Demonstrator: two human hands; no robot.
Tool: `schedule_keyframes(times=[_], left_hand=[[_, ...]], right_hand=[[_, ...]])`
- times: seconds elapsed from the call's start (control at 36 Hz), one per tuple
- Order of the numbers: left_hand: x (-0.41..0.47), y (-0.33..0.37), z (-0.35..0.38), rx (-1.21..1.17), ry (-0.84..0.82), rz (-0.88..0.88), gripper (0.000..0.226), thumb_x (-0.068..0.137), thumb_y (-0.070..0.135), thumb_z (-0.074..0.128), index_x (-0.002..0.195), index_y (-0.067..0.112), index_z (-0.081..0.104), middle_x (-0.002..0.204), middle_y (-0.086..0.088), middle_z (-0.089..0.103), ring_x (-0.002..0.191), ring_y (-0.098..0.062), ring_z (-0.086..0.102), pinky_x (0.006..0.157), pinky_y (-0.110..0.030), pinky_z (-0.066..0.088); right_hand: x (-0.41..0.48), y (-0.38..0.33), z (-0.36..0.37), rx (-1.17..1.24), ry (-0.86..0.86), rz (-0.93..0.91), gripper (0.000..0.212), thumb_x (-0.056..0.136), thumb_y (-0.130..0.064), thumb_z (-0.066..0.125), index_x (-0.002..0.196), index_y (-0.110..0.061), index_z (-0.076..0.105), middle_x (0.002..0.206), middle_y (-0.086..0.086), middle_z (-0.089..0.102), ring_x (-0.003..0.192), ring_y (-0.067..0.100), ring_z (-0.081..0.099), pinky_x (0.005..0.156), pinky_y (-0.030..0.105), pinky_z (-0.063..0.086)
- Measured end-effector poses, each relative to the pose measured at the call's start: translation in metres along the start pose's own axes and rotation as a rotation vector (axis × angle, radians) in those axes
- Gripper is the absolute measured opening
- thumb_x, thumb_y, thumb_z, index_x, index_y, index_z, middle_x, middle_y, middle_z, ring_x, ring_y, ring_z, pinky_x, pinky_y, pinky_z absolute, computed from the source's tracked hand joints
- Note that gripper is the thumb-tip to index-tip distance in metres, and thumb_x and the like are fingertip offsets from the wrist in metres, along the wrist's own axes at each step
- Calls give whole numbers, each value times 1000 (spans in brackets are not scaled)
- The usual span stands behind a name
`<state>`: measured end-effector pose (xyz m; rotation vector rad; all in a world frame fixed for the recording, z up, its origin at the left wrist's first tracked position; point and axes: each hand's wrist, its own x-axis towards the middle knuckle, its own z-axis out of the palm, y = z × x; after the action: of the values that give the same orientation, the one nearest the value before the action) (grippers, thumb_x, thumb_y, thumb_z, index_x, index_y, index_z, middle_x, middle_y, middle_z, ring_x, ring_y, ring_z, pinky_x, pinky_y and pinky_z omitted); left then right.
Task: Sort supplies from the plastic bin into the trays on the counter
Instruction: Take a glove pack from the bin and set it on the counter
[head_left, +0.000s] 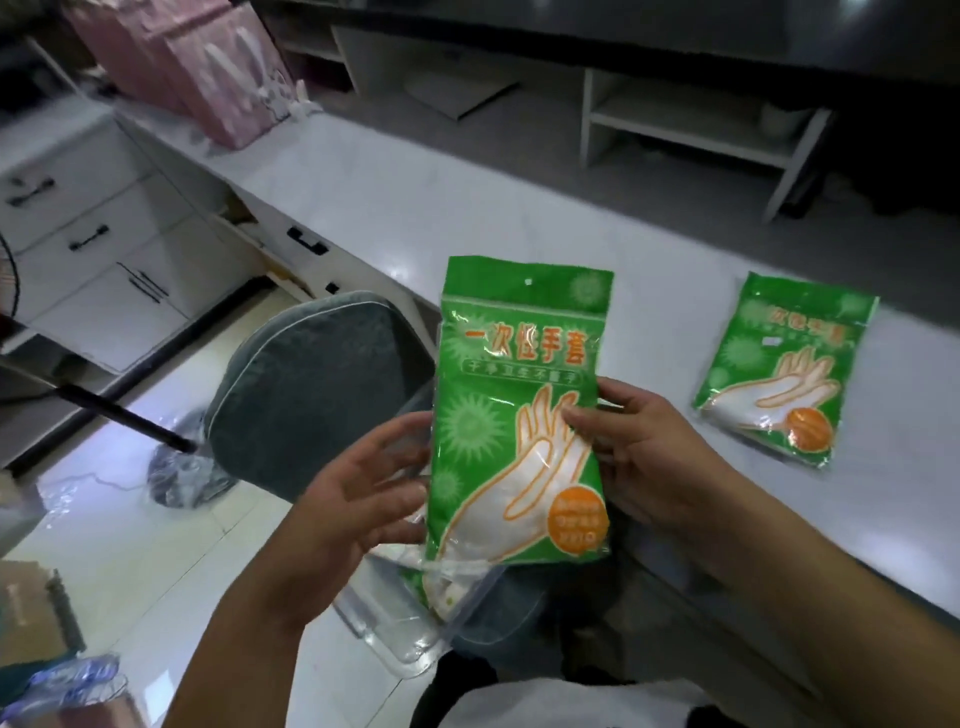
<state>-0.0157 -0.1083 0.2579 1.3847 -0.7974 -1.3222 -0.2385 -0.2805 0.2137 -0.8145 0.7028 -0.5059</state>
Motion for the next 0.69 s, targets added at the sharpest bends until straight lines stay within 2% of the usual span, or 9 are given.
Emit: schedule_keyframes(times=[0.06,0.14,0.19,0.28,0.33,0.47,0.56,0.64,0.69], left_hand=[[15,-2,18,50,-10,-11,63,73,12,82,129,32,62,128,-6,67,108,-30,69,76,-44,60],[39,-9,48,47,28,-42,60,72,3,77,125,27,65,119,-10,71,99,-32,72,69,-44,60],[54,-15,68,27,15,-72,61,71,1,74,128,20,62,116,-13,72,98,-35,71,70,-46,58],[78,-30,95,-23,0,-125,58,74,-7,70,126,18,62,108,-11,75,84,-25,72,63,-35,54],[92,-41,112,-26,-22,-153,53,79,-12,67,122,18,63,106,-9,76,81,-21,71,67,-36,47],[130,-56,154,-17,-104,-240,50,81,-17,64,122,12,63,109,-17,72,72,-18,71,44,-23,50],[158,-54,183,82,-130,-217,47,83,-16,63,114,19,66,99,-10,73,70,-16,71,51,-27,54],[192,-41,211,185,-169,-182,46,84,-16,61,111,21,65,99,-8,71,66,-12,70,49,-27,53],[215,-31,228,263,-170,-162,49,84,-16,59,122,16,62,105,-8,69,71,-12,71,47,-25,53]], right_hand=[[-10,-9,-12,8,56,-1,35,76,-9,76,110,-10,72,108,23,72,93,37,68,89,53,53],[-28,-23,-33,37,124,-25,31,79,-4,72,109,-10,72,99,18,75,79,27,74,61,33,59],[-41,-28,-50,63,197,-57,34,77,-1,72,108,-15,70,94,15,76,75,25,75,55,29,57],[-62,-28,-77,-95,339,-106,60,79,0,73,126,-33,58,107,13,72,93,24,73,69,38,60],[-77,-23,-93,-190,416,-126,71,81,2,72,132,-42,52,115,9,65,98,20,71,76,43,56],[-98,-6,-126,-237,561,-153,60,80,16,65,122,-26,64,117,12,66,80,22,73,70,44,59],[-95,-12,-148,-279,652,-138,48,80,15,65,111,-21,71,117,17,67,80,28,70,72,46,60],[-82,-30,-172,-404,728,-171,51,81,12,65,120,-20,68,122,13,65,87,32,70,79,51,60],[-70,-44,-188,-498,748,-176,56,81,9,66,128,-21,63,130,9,61,88,30,70,81,50,59]])
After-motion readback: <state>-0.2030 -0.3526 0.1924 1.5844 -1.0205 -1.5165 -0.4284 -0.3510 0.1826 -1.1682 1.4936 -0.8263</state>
